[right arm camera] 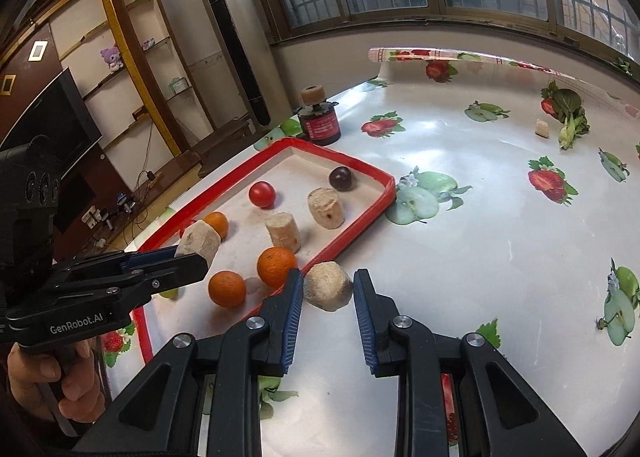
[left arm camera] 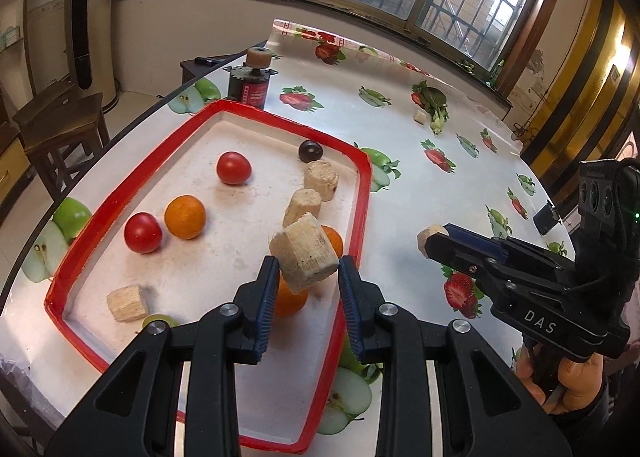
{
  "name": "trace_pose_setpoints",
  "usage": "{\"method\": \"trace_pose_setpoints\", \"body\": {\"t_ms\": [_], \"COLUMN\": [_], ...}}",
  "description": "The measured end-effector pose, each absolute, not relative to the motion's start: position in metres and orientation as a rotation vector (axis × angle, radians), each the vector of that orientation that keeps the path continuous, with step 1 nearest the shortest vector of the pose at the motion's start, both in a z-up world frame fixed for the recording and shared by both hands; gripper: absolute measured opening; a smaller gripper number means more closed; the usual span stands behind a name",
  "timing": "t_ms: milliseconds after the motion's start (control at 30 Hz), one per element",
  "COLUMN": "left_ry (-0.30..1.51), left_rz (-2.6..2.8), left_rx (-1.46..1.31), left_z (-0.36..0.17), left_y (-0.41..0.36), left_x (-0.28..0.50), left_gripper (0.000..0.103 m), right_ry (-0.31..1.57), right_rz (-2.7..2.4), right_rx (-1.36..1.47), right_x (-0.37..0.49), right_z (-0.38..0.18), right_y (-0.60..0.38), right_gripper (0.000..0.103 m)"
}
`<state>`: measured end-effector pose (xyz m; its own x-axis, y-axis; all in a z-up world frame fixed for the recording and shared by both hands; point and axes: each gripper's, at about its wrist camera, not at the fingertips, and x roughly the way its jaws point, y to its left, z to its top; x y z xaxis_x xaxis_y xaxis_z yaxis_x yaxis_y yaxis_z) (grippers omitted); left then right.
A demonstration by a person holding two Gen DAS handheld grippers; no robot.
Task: Organize fruits
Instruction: 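Carry both cork blocks into the tray and open both grippers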
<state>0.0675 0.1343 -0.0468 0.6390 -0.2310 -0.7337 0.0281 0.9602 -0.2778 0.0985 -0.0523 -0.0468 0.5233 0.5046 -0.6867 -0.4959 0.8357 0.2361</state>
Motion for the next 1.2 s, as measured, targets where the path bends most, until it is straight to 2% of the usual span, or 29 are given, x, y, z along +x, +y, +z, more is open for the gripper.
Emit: {"method": "trace_pose_setpoints", "body": {"t_ms": [800,1200], "left_ry": [0.856,0.878], "left_rz": [-0.011,-0.016], "left_rx": [-0.346,-0.352], "left_z": [-0.062,-0.072], "left_y": [0.226,0.232], "left_x": [0.038,0.031], "left_gripper": [0.028,0.028], "right_ry": [0.83,0.867], "right_rz": [0.706,0.785], "right_rx": [-0.037,-0.103], "right_x": [0.077,0.057], "right_z": [-0.049,-0.064], "right_y": [0.006,0.044], "right_gripper": [0.026,0.026]}}
